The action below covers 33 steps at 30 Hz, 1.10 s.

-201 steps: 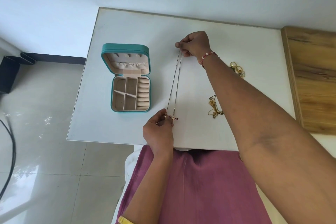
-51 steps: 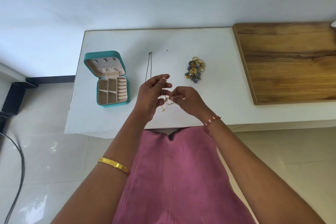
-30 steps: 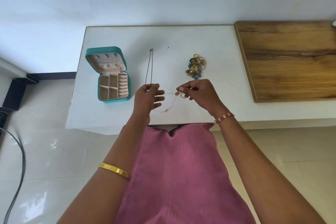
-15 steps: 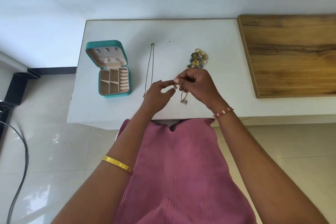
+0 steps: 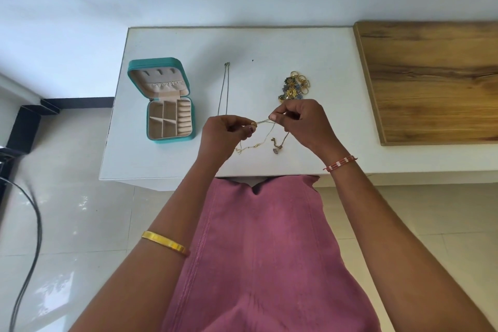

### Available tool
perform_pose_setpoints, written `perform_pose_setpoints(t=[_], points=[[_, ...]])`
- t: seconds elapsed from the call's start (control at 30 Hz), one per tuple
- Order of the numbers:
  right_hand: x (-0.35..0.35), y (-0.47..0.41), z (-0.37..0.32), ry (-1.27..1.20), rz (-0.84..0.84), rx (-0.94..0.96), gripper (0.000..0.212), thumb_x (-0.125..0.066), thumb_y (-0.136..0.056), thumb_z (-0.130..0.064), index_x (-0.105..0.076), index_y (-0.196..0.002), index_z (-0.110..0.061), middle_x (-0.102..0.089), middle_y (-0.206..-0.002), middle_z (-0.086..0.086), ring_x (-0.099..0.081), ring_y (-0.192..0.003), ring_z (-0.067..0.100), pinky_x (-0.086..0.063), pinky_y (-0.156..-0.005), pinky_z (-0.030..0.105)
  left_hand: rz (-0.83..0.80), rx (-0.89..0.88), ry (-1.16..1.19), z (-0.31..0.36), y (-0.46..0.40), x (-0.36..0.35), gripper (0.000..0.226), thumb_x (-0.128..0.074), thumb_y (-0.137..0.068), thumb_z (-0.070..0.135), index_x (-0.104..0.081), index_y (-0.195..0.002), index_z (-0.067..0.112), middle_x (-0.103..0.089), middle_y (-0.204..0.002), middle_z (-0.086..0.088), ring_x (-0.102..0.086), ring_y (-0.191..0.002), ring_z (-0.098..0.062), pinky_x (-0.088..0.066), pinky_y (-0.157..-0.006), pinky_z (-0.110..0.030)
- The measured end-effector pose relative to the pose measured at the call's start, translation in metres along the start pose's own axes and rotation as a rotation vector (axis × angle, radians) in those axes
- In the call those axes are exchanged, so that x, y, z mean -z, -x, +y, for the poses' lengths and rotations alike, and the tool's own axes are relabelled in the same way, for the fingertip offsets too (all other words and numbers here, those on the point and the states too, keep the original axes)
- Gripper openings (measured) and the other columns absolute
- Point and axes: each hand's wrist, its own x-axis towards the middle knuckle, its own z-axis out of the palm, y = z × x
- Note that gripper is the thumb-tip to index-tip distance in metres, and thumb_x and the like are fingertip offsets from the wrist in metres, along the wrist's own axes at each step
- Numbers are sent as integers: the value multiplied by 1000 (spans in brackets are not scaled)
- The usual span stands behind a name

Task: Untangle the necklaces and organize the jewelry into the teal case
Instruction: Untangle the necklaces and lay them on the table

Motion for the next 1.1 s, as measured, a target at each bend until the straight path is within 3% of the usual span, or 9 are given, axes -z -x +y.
perform_pose_setpoints(t=[0.13, 0.2, 0.33, 0.4, 0.53, 0.63, 0.8, 0.87, 1.1], points=[[-3, 1, 1, 70, 47, 32, 8, -65, -84, -15, -69, -81, -9, -58, -68, -2, -46, -57, 3, -34, -53, 4, -16, -34, -74, 1, 0, 0, 13, -71, -79, 12, -70, -79, 25, -63, -52, 13, -48, -54, -6, -41, -55, -15], [-5, 1, 0, 65, 67, 33, 8, -63, -85, -13, -66, -80, -8, -60, -79, -1, -48, -63, 3, -35, -56, 2, -5, -66, -145, 1, 0, 0, 13, -71, -79, 14, -69, -86, 24, -62, -58, 10, -43, -46, 0, -32, -47, -9], [-6, 1, 1, 1, 59, -15, 11, -60, -85, -13, -58, -75, -12, -61, -79, 5, -54, -72, 15, -36, -61, 5, 25, -77, -191, 0, -1, -1, 7, -71, -79, 14, -70, -81, 21, -60, -60, 10, -42, -42, 1, -30, -47, -9], [-5, 2, 1, -51, 35, -33, 14, -59, -86, -13, -58, -72, -11, -63, -73, 9, -58, -70, 16, -43, -69, 16, 34, -75, -202, 0, 0, -2, 13, -70, -80, 14, -67, -72, 24, -59, -60, 12, -40, -44, -2, -31, -49, -15], [-1, 2, 1, -115, 32, -58, 28, -58, -89, -20, -56, -61, -16, -51, -53, -1, -49, -52, 11, -43, -60, 18, 38, -88, -163, 2, 0, -3, 24, -65, -84, 15, -59, -67, 31, -61, -62, 12, -41, -47, -2, -31, -49, -16], [1, 1, 1, -113, 25, -64, 30, -59, -89, -23, -57, -59, -19, -45, -46, -11, -42, -52, 14, -45, -59, 32, 34, -78, -151, 2, 2, -3, 23, -61, -87, 16, -58, -69, 31, -59, -60, 11, -40, -43, 0, -28, -46, -12], [5, 2, 0, -118, 43, -42, 21, -66, -83, -25, -66, -69, -10, -34, -48, -3, -27, -41, 5, -27, -50, 20, 23, -35, -133, -3, 2, -1, 11, -64, -85, 18, -64, -75, 22, -43, -37, 13, -37, -37, -2, -27, -42, -10], [8, 3, 0, -105, 39, -26, 17, -71, -79, -25, -65, -67, -15, -28, -49, -3, -25, -41, 5, -25, -50, 20, 22, -32, -168, -4, 1, 0, 6, -66, -84, 21, -67, -78, 21, -41, -34, 13, -37, -35, -2, -27, -42, -11], [22, -3, 8, 45, 56, -32, 11, -75, -75, -18, -71, -77, -9, -27, -48, -4, -31, -36, 5, -26, -48, 17, 52, -32, -247, -10, -4, 8, 16, -56, -90, 14, -71, -94, 15, -37, -51, 1, -38, -35, -3, -25, -40, -8]])
